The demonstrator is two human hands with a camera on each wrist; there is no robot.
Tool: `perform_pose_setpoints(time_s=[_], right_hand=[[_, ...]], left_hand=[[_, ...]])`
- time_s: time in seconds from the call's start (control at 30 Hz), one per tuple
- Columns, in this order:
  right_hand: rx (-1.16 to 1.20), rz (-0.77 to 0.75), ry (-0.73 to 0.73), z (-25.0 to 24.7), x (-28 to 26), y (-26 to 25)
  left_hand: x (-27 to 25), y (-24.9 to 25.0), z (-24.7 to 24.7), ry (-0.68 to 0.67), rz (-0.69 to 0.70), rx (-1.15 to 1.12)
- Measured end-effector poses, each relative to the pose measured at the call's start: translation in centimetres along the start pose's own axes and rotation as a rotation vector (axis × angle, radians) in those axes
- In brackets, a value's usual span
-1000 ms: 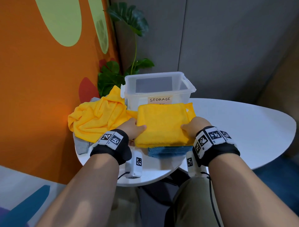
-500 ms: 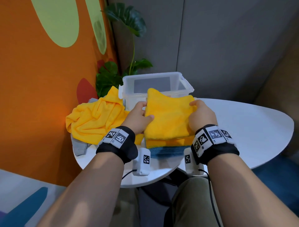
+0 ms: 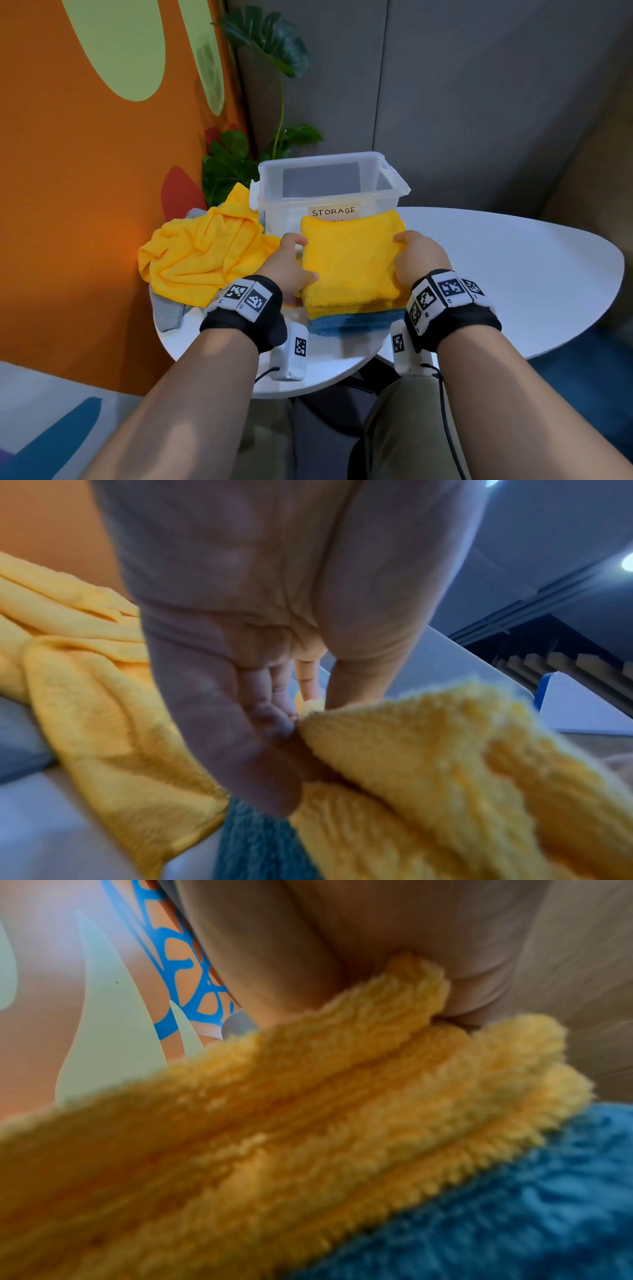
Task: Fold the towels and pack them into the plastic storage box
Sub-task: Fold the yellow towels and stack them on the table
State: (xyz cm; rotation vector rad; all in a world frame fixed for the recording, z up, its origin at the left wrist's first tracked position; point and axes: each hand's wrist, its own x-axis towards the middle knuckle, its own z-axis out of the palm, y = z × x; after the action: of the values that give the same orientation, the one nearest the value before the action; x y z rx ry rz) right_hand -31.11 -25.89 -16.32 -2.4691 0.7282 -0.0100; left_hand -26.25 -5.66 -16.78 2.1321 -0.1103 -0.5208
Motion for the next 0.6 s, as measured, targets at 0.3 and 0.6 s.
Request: perform_pose_setpoints(time_s=[0.3, 0.6], right_hand=[[-0.183, 0.126, 0.161, -0.5, -1.0, -1.1], [-0.223, -0.108, 0.024, 2.8, -1.3, -2.8]], left_hand=[[0.9, 0.4, -0.7, 0.156, 0.114, 0.308], [1.3, 0.2, 2.2, -0.003, 0.226, 0.836]])
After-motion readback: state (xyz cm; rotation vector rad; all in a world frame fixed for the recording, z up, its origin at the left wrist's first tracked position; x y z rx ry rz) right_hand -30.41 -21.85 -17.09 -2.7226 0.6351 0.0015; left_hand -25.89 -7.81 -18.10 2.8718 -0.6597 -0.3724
